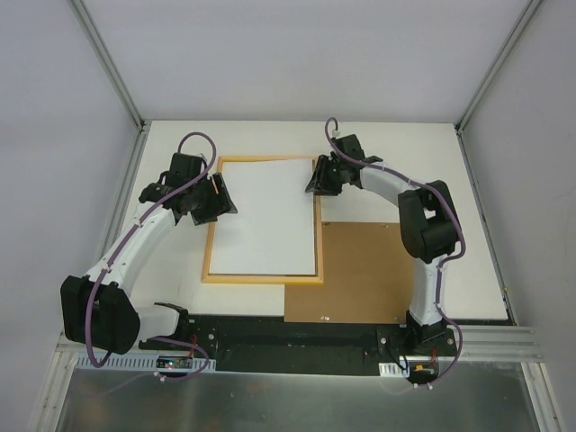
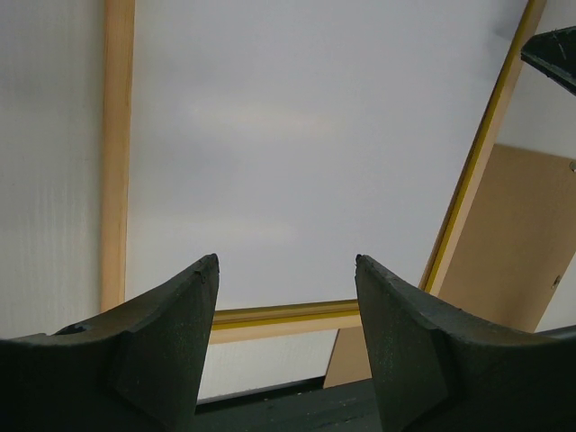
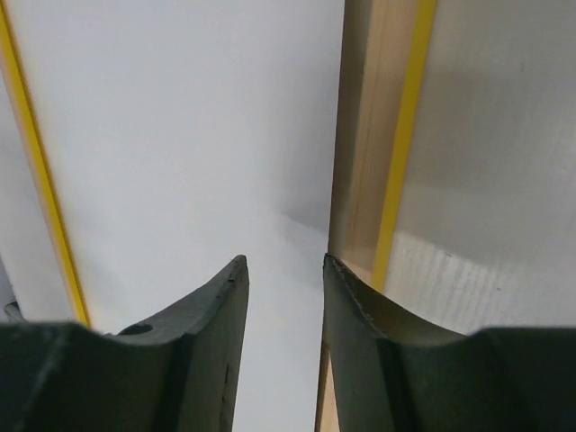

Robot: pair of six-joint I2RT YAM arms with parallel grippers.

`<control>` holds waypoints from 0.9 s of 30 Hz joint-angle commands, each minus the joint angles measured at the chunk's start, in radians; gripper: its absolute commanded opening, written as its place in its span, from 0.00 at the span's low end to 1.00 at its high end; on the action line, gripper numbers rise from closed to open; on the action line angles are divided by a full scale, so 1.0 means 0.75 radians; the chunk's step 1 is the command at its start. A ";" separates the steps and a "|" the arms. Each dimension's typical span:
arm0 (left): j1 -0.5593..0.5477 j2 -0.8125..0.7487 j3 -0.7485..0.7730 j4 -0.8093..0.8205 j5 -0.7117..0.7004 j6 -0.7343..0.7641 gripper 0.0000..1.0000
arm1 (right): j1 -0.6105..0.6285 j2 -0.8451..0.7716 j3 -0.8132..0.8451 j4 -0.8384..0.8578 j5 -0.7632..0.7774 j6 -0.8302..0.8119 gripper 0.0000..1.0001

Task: Put the photo into the frame
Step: Adjust the photo on the glass panel, then move the frame body to the center of the board.

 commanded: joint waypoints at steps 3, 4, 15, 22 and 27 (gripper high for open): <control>0.015 0.004 0.047 0.006 0.021 0.038 0.61 | -0.028 -0.186 0.034 -0.223 0.202 -0.146 0.44; 0.015 0.008 0.045 0.010 0.021 0.036 0.61 | -0.028 -0.213 0.013 -0.234 0.220 -0.158 0.44; 0.015 0.022 0.062 0.024 0.052 0.019 0.61 | 0.082 -0.282 -0.234 -0.209 0.347 -0.195 0.37; 0.015 0.016 0.048 0.024 0.052 0.019 0.61 | 0.168 -0.258 -0.271 -0.203 0.431 -0.209 0.38; 0.015 0.012 0.043 0.024 0.046 0.019 0.61 | 0.213 -0.231 -0.253 -0.227 0.511 -0.211 0.38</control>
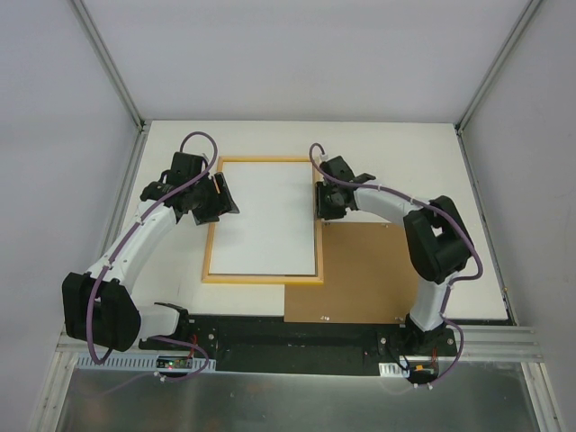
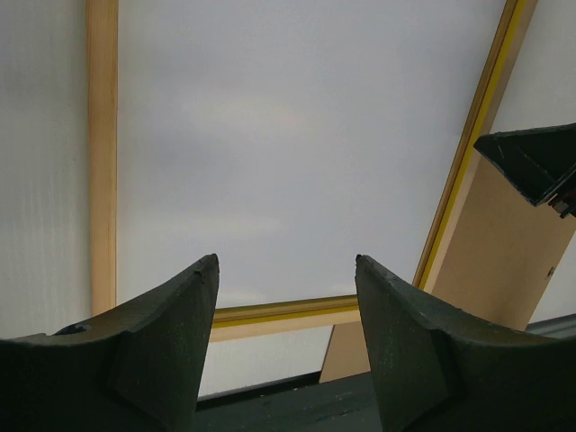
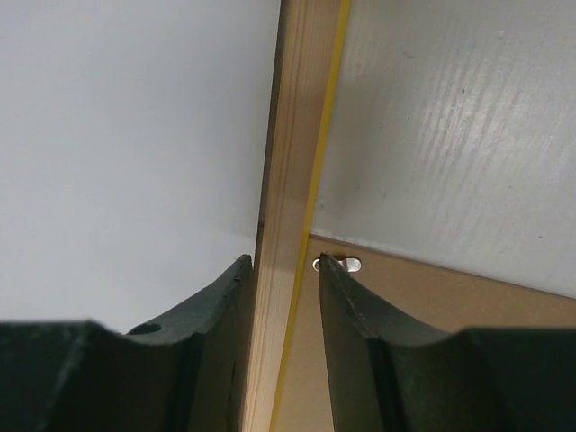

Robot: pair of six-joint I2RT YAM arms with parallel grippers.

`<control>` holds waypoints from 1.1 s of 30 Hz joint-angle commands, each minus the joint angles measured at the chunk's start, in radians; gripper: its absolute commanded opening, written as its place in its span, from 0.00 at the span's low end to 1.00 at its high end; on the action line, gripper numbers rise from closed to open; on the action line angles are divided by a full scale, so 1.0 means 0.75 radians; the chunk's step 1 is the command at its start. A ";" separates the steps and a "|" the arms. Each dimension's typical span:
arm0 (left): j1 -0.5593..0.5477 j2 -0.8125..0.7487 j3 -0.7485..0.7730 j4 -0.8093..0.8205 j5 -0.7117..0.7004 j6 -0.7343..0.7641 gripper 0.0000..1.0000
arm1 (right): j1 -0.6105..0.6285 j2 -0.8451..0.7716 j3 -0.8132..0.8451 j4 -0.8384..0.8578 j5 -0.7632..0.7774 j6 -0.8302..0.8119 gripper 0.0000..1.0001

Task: Put the photo into the frame
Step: Move the frame body to the center of the board.

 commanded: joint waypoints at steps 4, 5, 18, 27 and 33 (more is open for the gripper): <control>0.012 -0.013 0.034 0.021 0.010 0.020 0.61 | 0.059 0.038 0.055 -0.040 0.157 -0.019 0.34; 0.014 -0.013 0.032 0.023 0.006 0.020 0.61 | 0.063 0.041 0.057 -0.043 0.162 -0.021 0.33; 0.017 -0.017 0.040 0.025 0.002 0.026 0.61 | 0.143 0.094 0.206 -0.155 0.251 -0.015 0.01; 0.039 -0.035 0.058 0.021 0.018 0.036 0.61 | 0.255 0.239 0.474 -0.263 0.297 0.161 0.01; 0.055 -0.054 0.077 0.013 0.041 0.040 0.61 | 0.366 0.410 0.722 -0.331 0.346 0.263 0.01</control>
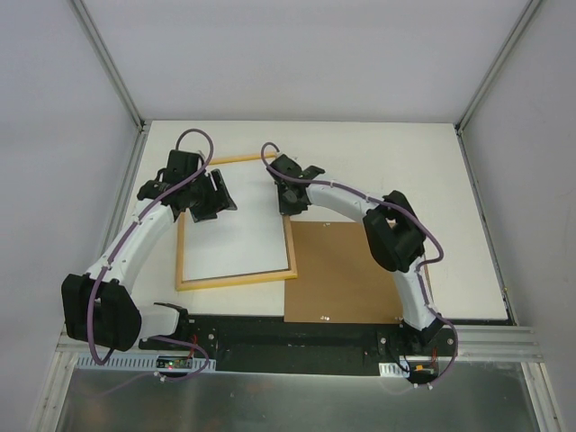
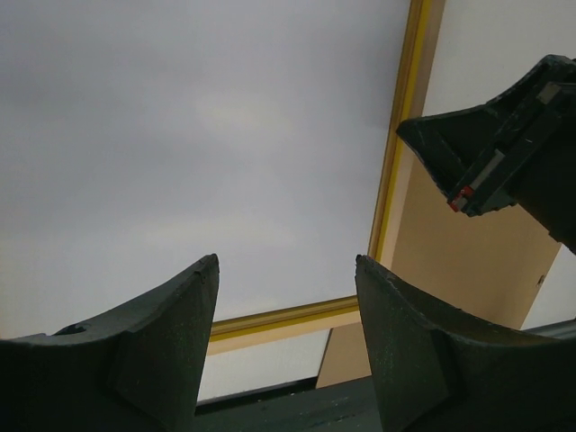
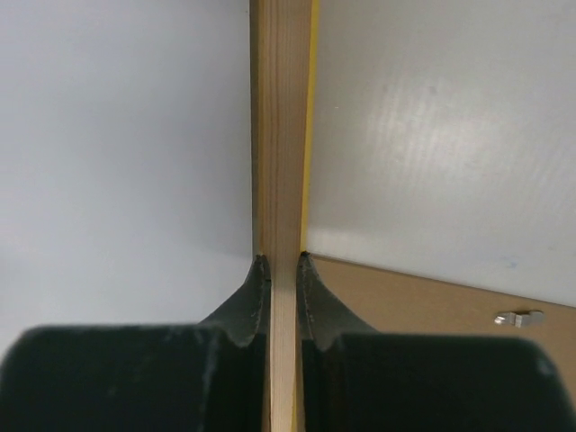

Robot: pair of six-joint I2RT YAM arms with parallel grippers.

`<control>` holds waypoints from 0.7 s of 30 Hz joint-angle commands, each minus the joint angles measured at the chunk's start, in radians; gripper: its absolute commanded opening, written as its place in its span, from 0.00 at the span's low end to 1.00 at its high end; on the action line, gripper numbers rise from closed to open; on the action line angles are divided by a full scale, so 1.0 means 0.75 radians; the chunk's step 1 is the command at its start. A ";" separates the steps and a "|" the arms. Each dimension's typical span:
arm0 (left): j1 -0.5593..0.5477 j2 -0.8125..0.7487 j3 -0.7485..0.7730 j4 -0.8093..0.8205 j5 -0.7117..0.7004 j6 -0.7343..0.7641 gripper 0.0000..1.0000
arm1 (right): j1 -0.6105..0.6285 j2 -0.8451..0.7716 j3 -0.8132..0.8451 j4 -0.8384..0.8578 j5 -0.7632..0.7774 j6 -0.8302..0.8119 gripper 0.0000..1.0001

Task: Put the photo into the frame
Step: Move the frame body to the center of the board.

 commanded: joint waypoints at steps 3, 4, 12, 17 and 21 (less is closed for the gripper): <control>0.030 -0.065 0.067 0.003 0.038 0.045 0.61 | 0.111 0.145 0.267 -0.051 0.061 0.163 0.01; 0.035 -0.069 0.067 0.003 0.042 0.047 0.61 | 0.121 0.167 0.294 -0.051 0.069 0.180 0.01; 0.043 -0.078 0.061 -0.009 0.056 0.051 0.61 | 0.140 0.180 0.269 -0.014 0.085 0.233 0.01; 0.043 -0.072 0.049 -0.005 0.085 0.035 0.63 | 0.138 0.096 0.167 0.053 0.061 0.213 0.43; 0.027 -0.074 0.022 0.009 0.101 0.018 0.66 | 0.081 -0.049 0.057 0.109 0.004 0.176 0.70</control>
